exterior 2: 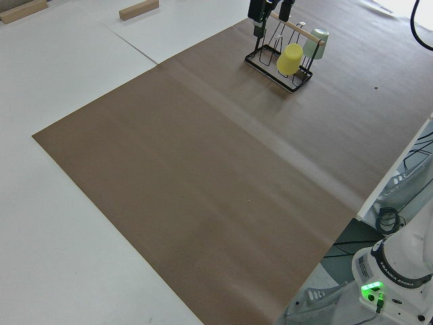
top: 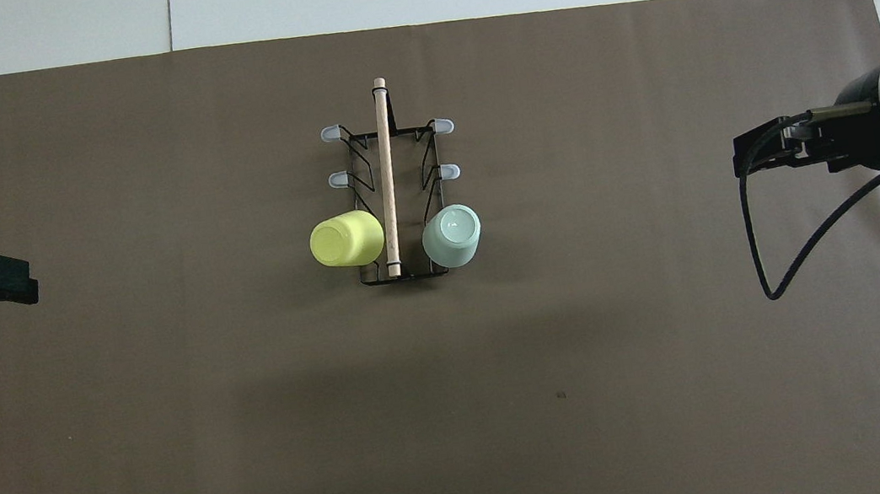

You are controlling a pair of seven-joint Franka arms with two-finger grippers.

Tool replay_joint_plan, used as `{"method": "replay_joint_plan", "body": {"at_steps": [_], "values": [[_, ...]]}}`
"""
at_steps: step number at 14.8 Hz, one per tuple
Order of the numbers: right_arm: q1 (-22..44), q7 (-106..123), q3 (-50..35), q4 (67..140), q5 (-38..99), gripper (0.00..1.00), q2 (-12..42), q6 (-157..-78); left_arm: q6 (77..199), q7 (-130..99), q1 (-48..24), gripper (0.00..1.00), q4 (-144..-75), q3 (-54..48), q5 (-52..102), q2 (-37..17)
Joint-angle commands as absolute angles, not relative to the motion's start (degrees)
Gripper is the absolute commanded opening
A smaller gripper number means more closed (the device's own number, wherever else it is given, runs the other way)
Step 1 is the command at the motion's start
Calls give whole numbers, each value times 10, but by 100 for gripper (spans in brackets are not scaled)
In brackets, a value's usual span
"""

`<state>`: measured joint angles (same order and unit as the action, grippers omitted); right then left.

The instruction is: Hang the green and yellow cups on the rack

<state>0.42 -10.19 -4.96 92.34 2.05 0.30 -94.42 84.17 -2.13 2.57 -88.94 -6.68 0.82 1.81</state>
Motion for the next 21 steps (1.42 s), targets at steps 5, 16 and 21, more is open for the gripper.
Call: {"method": "replay_joint_plan", "body": {"at_steps": [5, 16, 21], "values": [[6, -113, -47, 941, 4, 100, -10, -958, 843, 13, 22, 100, -915, -60, 30, 30], [6, -113, -47, 945, 5, 100, -11, -960, 839, 32, 21, 100, -919, -54, 9, 37], [6, -113, -47, 946, 5, 100, -11, -960, 829, 33, 23, 100, -910, -54, 12, 36]]}}
